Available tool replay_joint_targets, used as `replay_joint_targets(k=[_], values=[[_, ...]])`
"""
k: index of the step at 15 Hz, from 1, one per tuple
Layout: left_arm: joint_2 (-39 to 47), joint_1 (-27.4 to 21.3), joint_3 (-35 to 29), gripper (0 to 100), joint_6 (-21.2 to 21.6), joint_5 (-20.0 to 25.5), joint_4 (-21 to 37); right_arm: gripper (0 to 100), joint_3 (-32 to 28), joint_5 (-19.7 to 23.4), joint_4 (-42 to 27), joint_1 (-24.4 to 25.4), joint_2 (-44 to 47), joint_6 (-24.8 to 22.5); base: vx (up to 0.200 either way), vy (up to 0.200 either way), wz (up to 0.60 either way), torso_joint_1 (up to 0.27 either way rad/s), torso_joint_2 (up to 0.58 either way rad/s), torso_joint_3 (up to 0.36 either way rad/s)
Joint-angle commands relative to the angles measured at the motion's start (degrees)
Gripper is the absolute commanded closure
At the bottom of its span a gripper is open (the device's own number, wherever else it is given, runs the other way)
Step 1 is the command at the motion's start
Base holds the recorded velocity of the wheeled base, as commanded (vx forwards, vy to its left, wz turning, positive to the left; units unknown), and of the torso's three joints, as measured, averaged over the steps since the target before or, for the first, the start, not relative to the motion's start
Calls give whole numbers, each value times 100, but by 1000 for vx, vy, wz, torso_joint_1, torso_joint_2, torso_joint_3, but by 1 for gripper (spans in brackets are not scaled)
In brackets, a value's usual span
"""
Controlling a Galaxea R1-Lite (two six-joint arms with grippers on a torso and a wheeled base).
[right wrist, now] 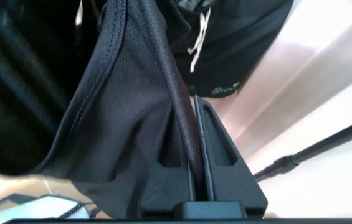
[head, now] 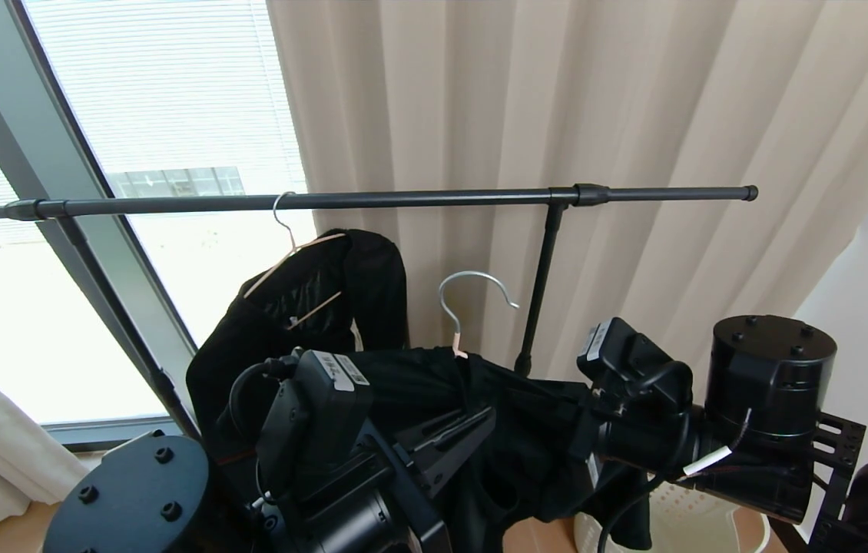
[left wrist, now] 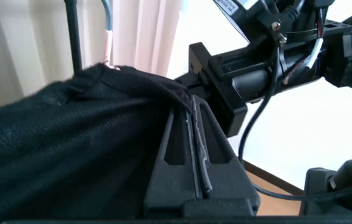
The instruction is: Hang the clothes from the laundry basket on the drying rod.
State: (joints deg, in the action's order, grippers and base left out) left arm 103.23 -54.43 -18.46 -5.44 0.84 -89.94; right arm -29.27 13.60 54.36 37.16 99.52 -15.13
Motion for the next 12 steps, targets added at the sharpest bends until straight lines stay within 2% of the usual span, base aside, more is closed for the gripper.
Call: replay_joint_targets(k=[1, 12], values=[[31, 11, 0, 100, -1, -5, -6, 100, 18, 2, 13, -15, -3, 1, 0, 0, 0, 0, 0, 0], [127, 64, 123, 100, 8, -67, -6, 100, 27, 2, 22, -139, -153, 54, 0, 0, 0, 0, 0, 0]])
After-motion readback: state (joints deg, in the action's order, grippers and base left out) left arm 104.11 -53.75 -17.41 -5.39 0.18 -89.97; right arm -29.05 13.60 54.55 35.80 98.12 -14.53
